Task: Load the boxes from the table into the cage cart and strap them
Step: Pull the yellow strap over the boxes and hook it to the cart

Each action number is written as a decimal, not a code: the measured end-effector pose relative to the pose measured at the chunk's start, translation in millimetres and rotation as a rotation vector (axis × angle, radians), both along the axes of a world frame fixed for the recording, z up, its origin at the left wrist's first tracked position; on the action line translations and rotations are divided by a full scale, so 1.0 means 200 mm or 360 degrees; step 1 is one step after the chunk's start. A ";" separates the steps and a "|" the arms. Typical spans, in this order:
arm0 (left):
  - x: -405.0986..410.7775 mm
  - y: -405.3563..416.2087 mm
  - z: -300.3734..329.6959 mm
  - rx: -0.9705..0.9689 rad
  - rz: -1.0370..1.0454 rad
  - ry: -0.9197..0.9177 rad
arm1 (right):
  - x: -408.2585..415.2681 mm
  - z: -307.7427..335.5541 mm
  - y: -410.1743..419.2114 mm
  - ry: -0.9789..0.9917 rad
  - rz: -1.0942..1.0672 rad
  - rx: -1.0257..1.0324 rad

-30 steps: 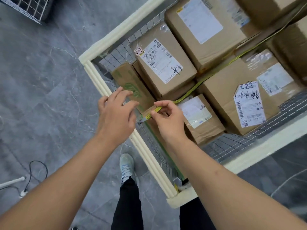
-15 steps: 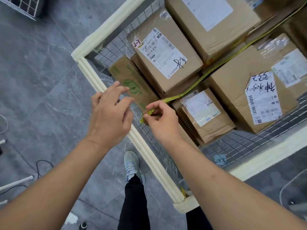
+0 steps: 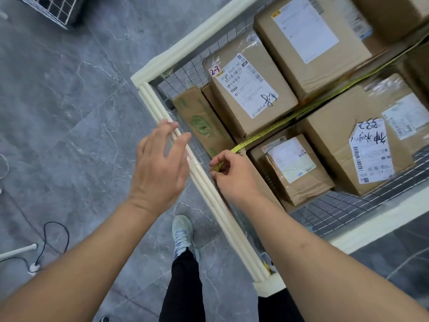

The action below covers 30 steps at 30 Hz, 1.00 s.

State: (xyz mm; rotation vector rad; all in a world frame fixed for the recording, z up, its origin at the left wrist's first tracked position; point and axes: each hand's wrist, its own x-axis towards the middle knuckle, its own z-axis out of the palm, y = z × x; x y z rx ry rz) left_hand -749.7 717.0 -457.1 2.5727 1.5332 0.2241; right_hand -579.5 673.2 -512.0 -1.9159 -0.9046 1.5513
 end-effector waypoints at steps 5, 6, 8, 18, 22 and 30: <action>-0.11 -0.06 -0.02 -0.0017 0.0106 0.0033 | -0.03 0.01 -0.01 0.0024 -0.0149 -0.0041; -0.14 -0.08 -0.04 -0.0064 0.0120 0.0051 | -0.04 0.01 -0.02 0.0019 -0.0165 -0.0041; -0.17 -0.13 -0.09 -0.0229 0.0127 0.0091 | -0.05 0.00 -0.02 -0.0004 -0.0207 -0.0054; -0.09 -0.17 -0.23 -0.0969 0.0012 0.0326 | -0.06 0.00 -0.04 -0.0002 -0.0261 -0.0104; -0.07 -0.18 -0.26 -0.1160 0.0170 0.0047 | -0.06 0.01 -0.03 0.0020 -0.0276 -0.0144; -0.09 -0.17 -0.27 -0.1229 0.0328 -0.0166 | -0.07 0.08 -0.03 0.0057 -0.0264 -0.0198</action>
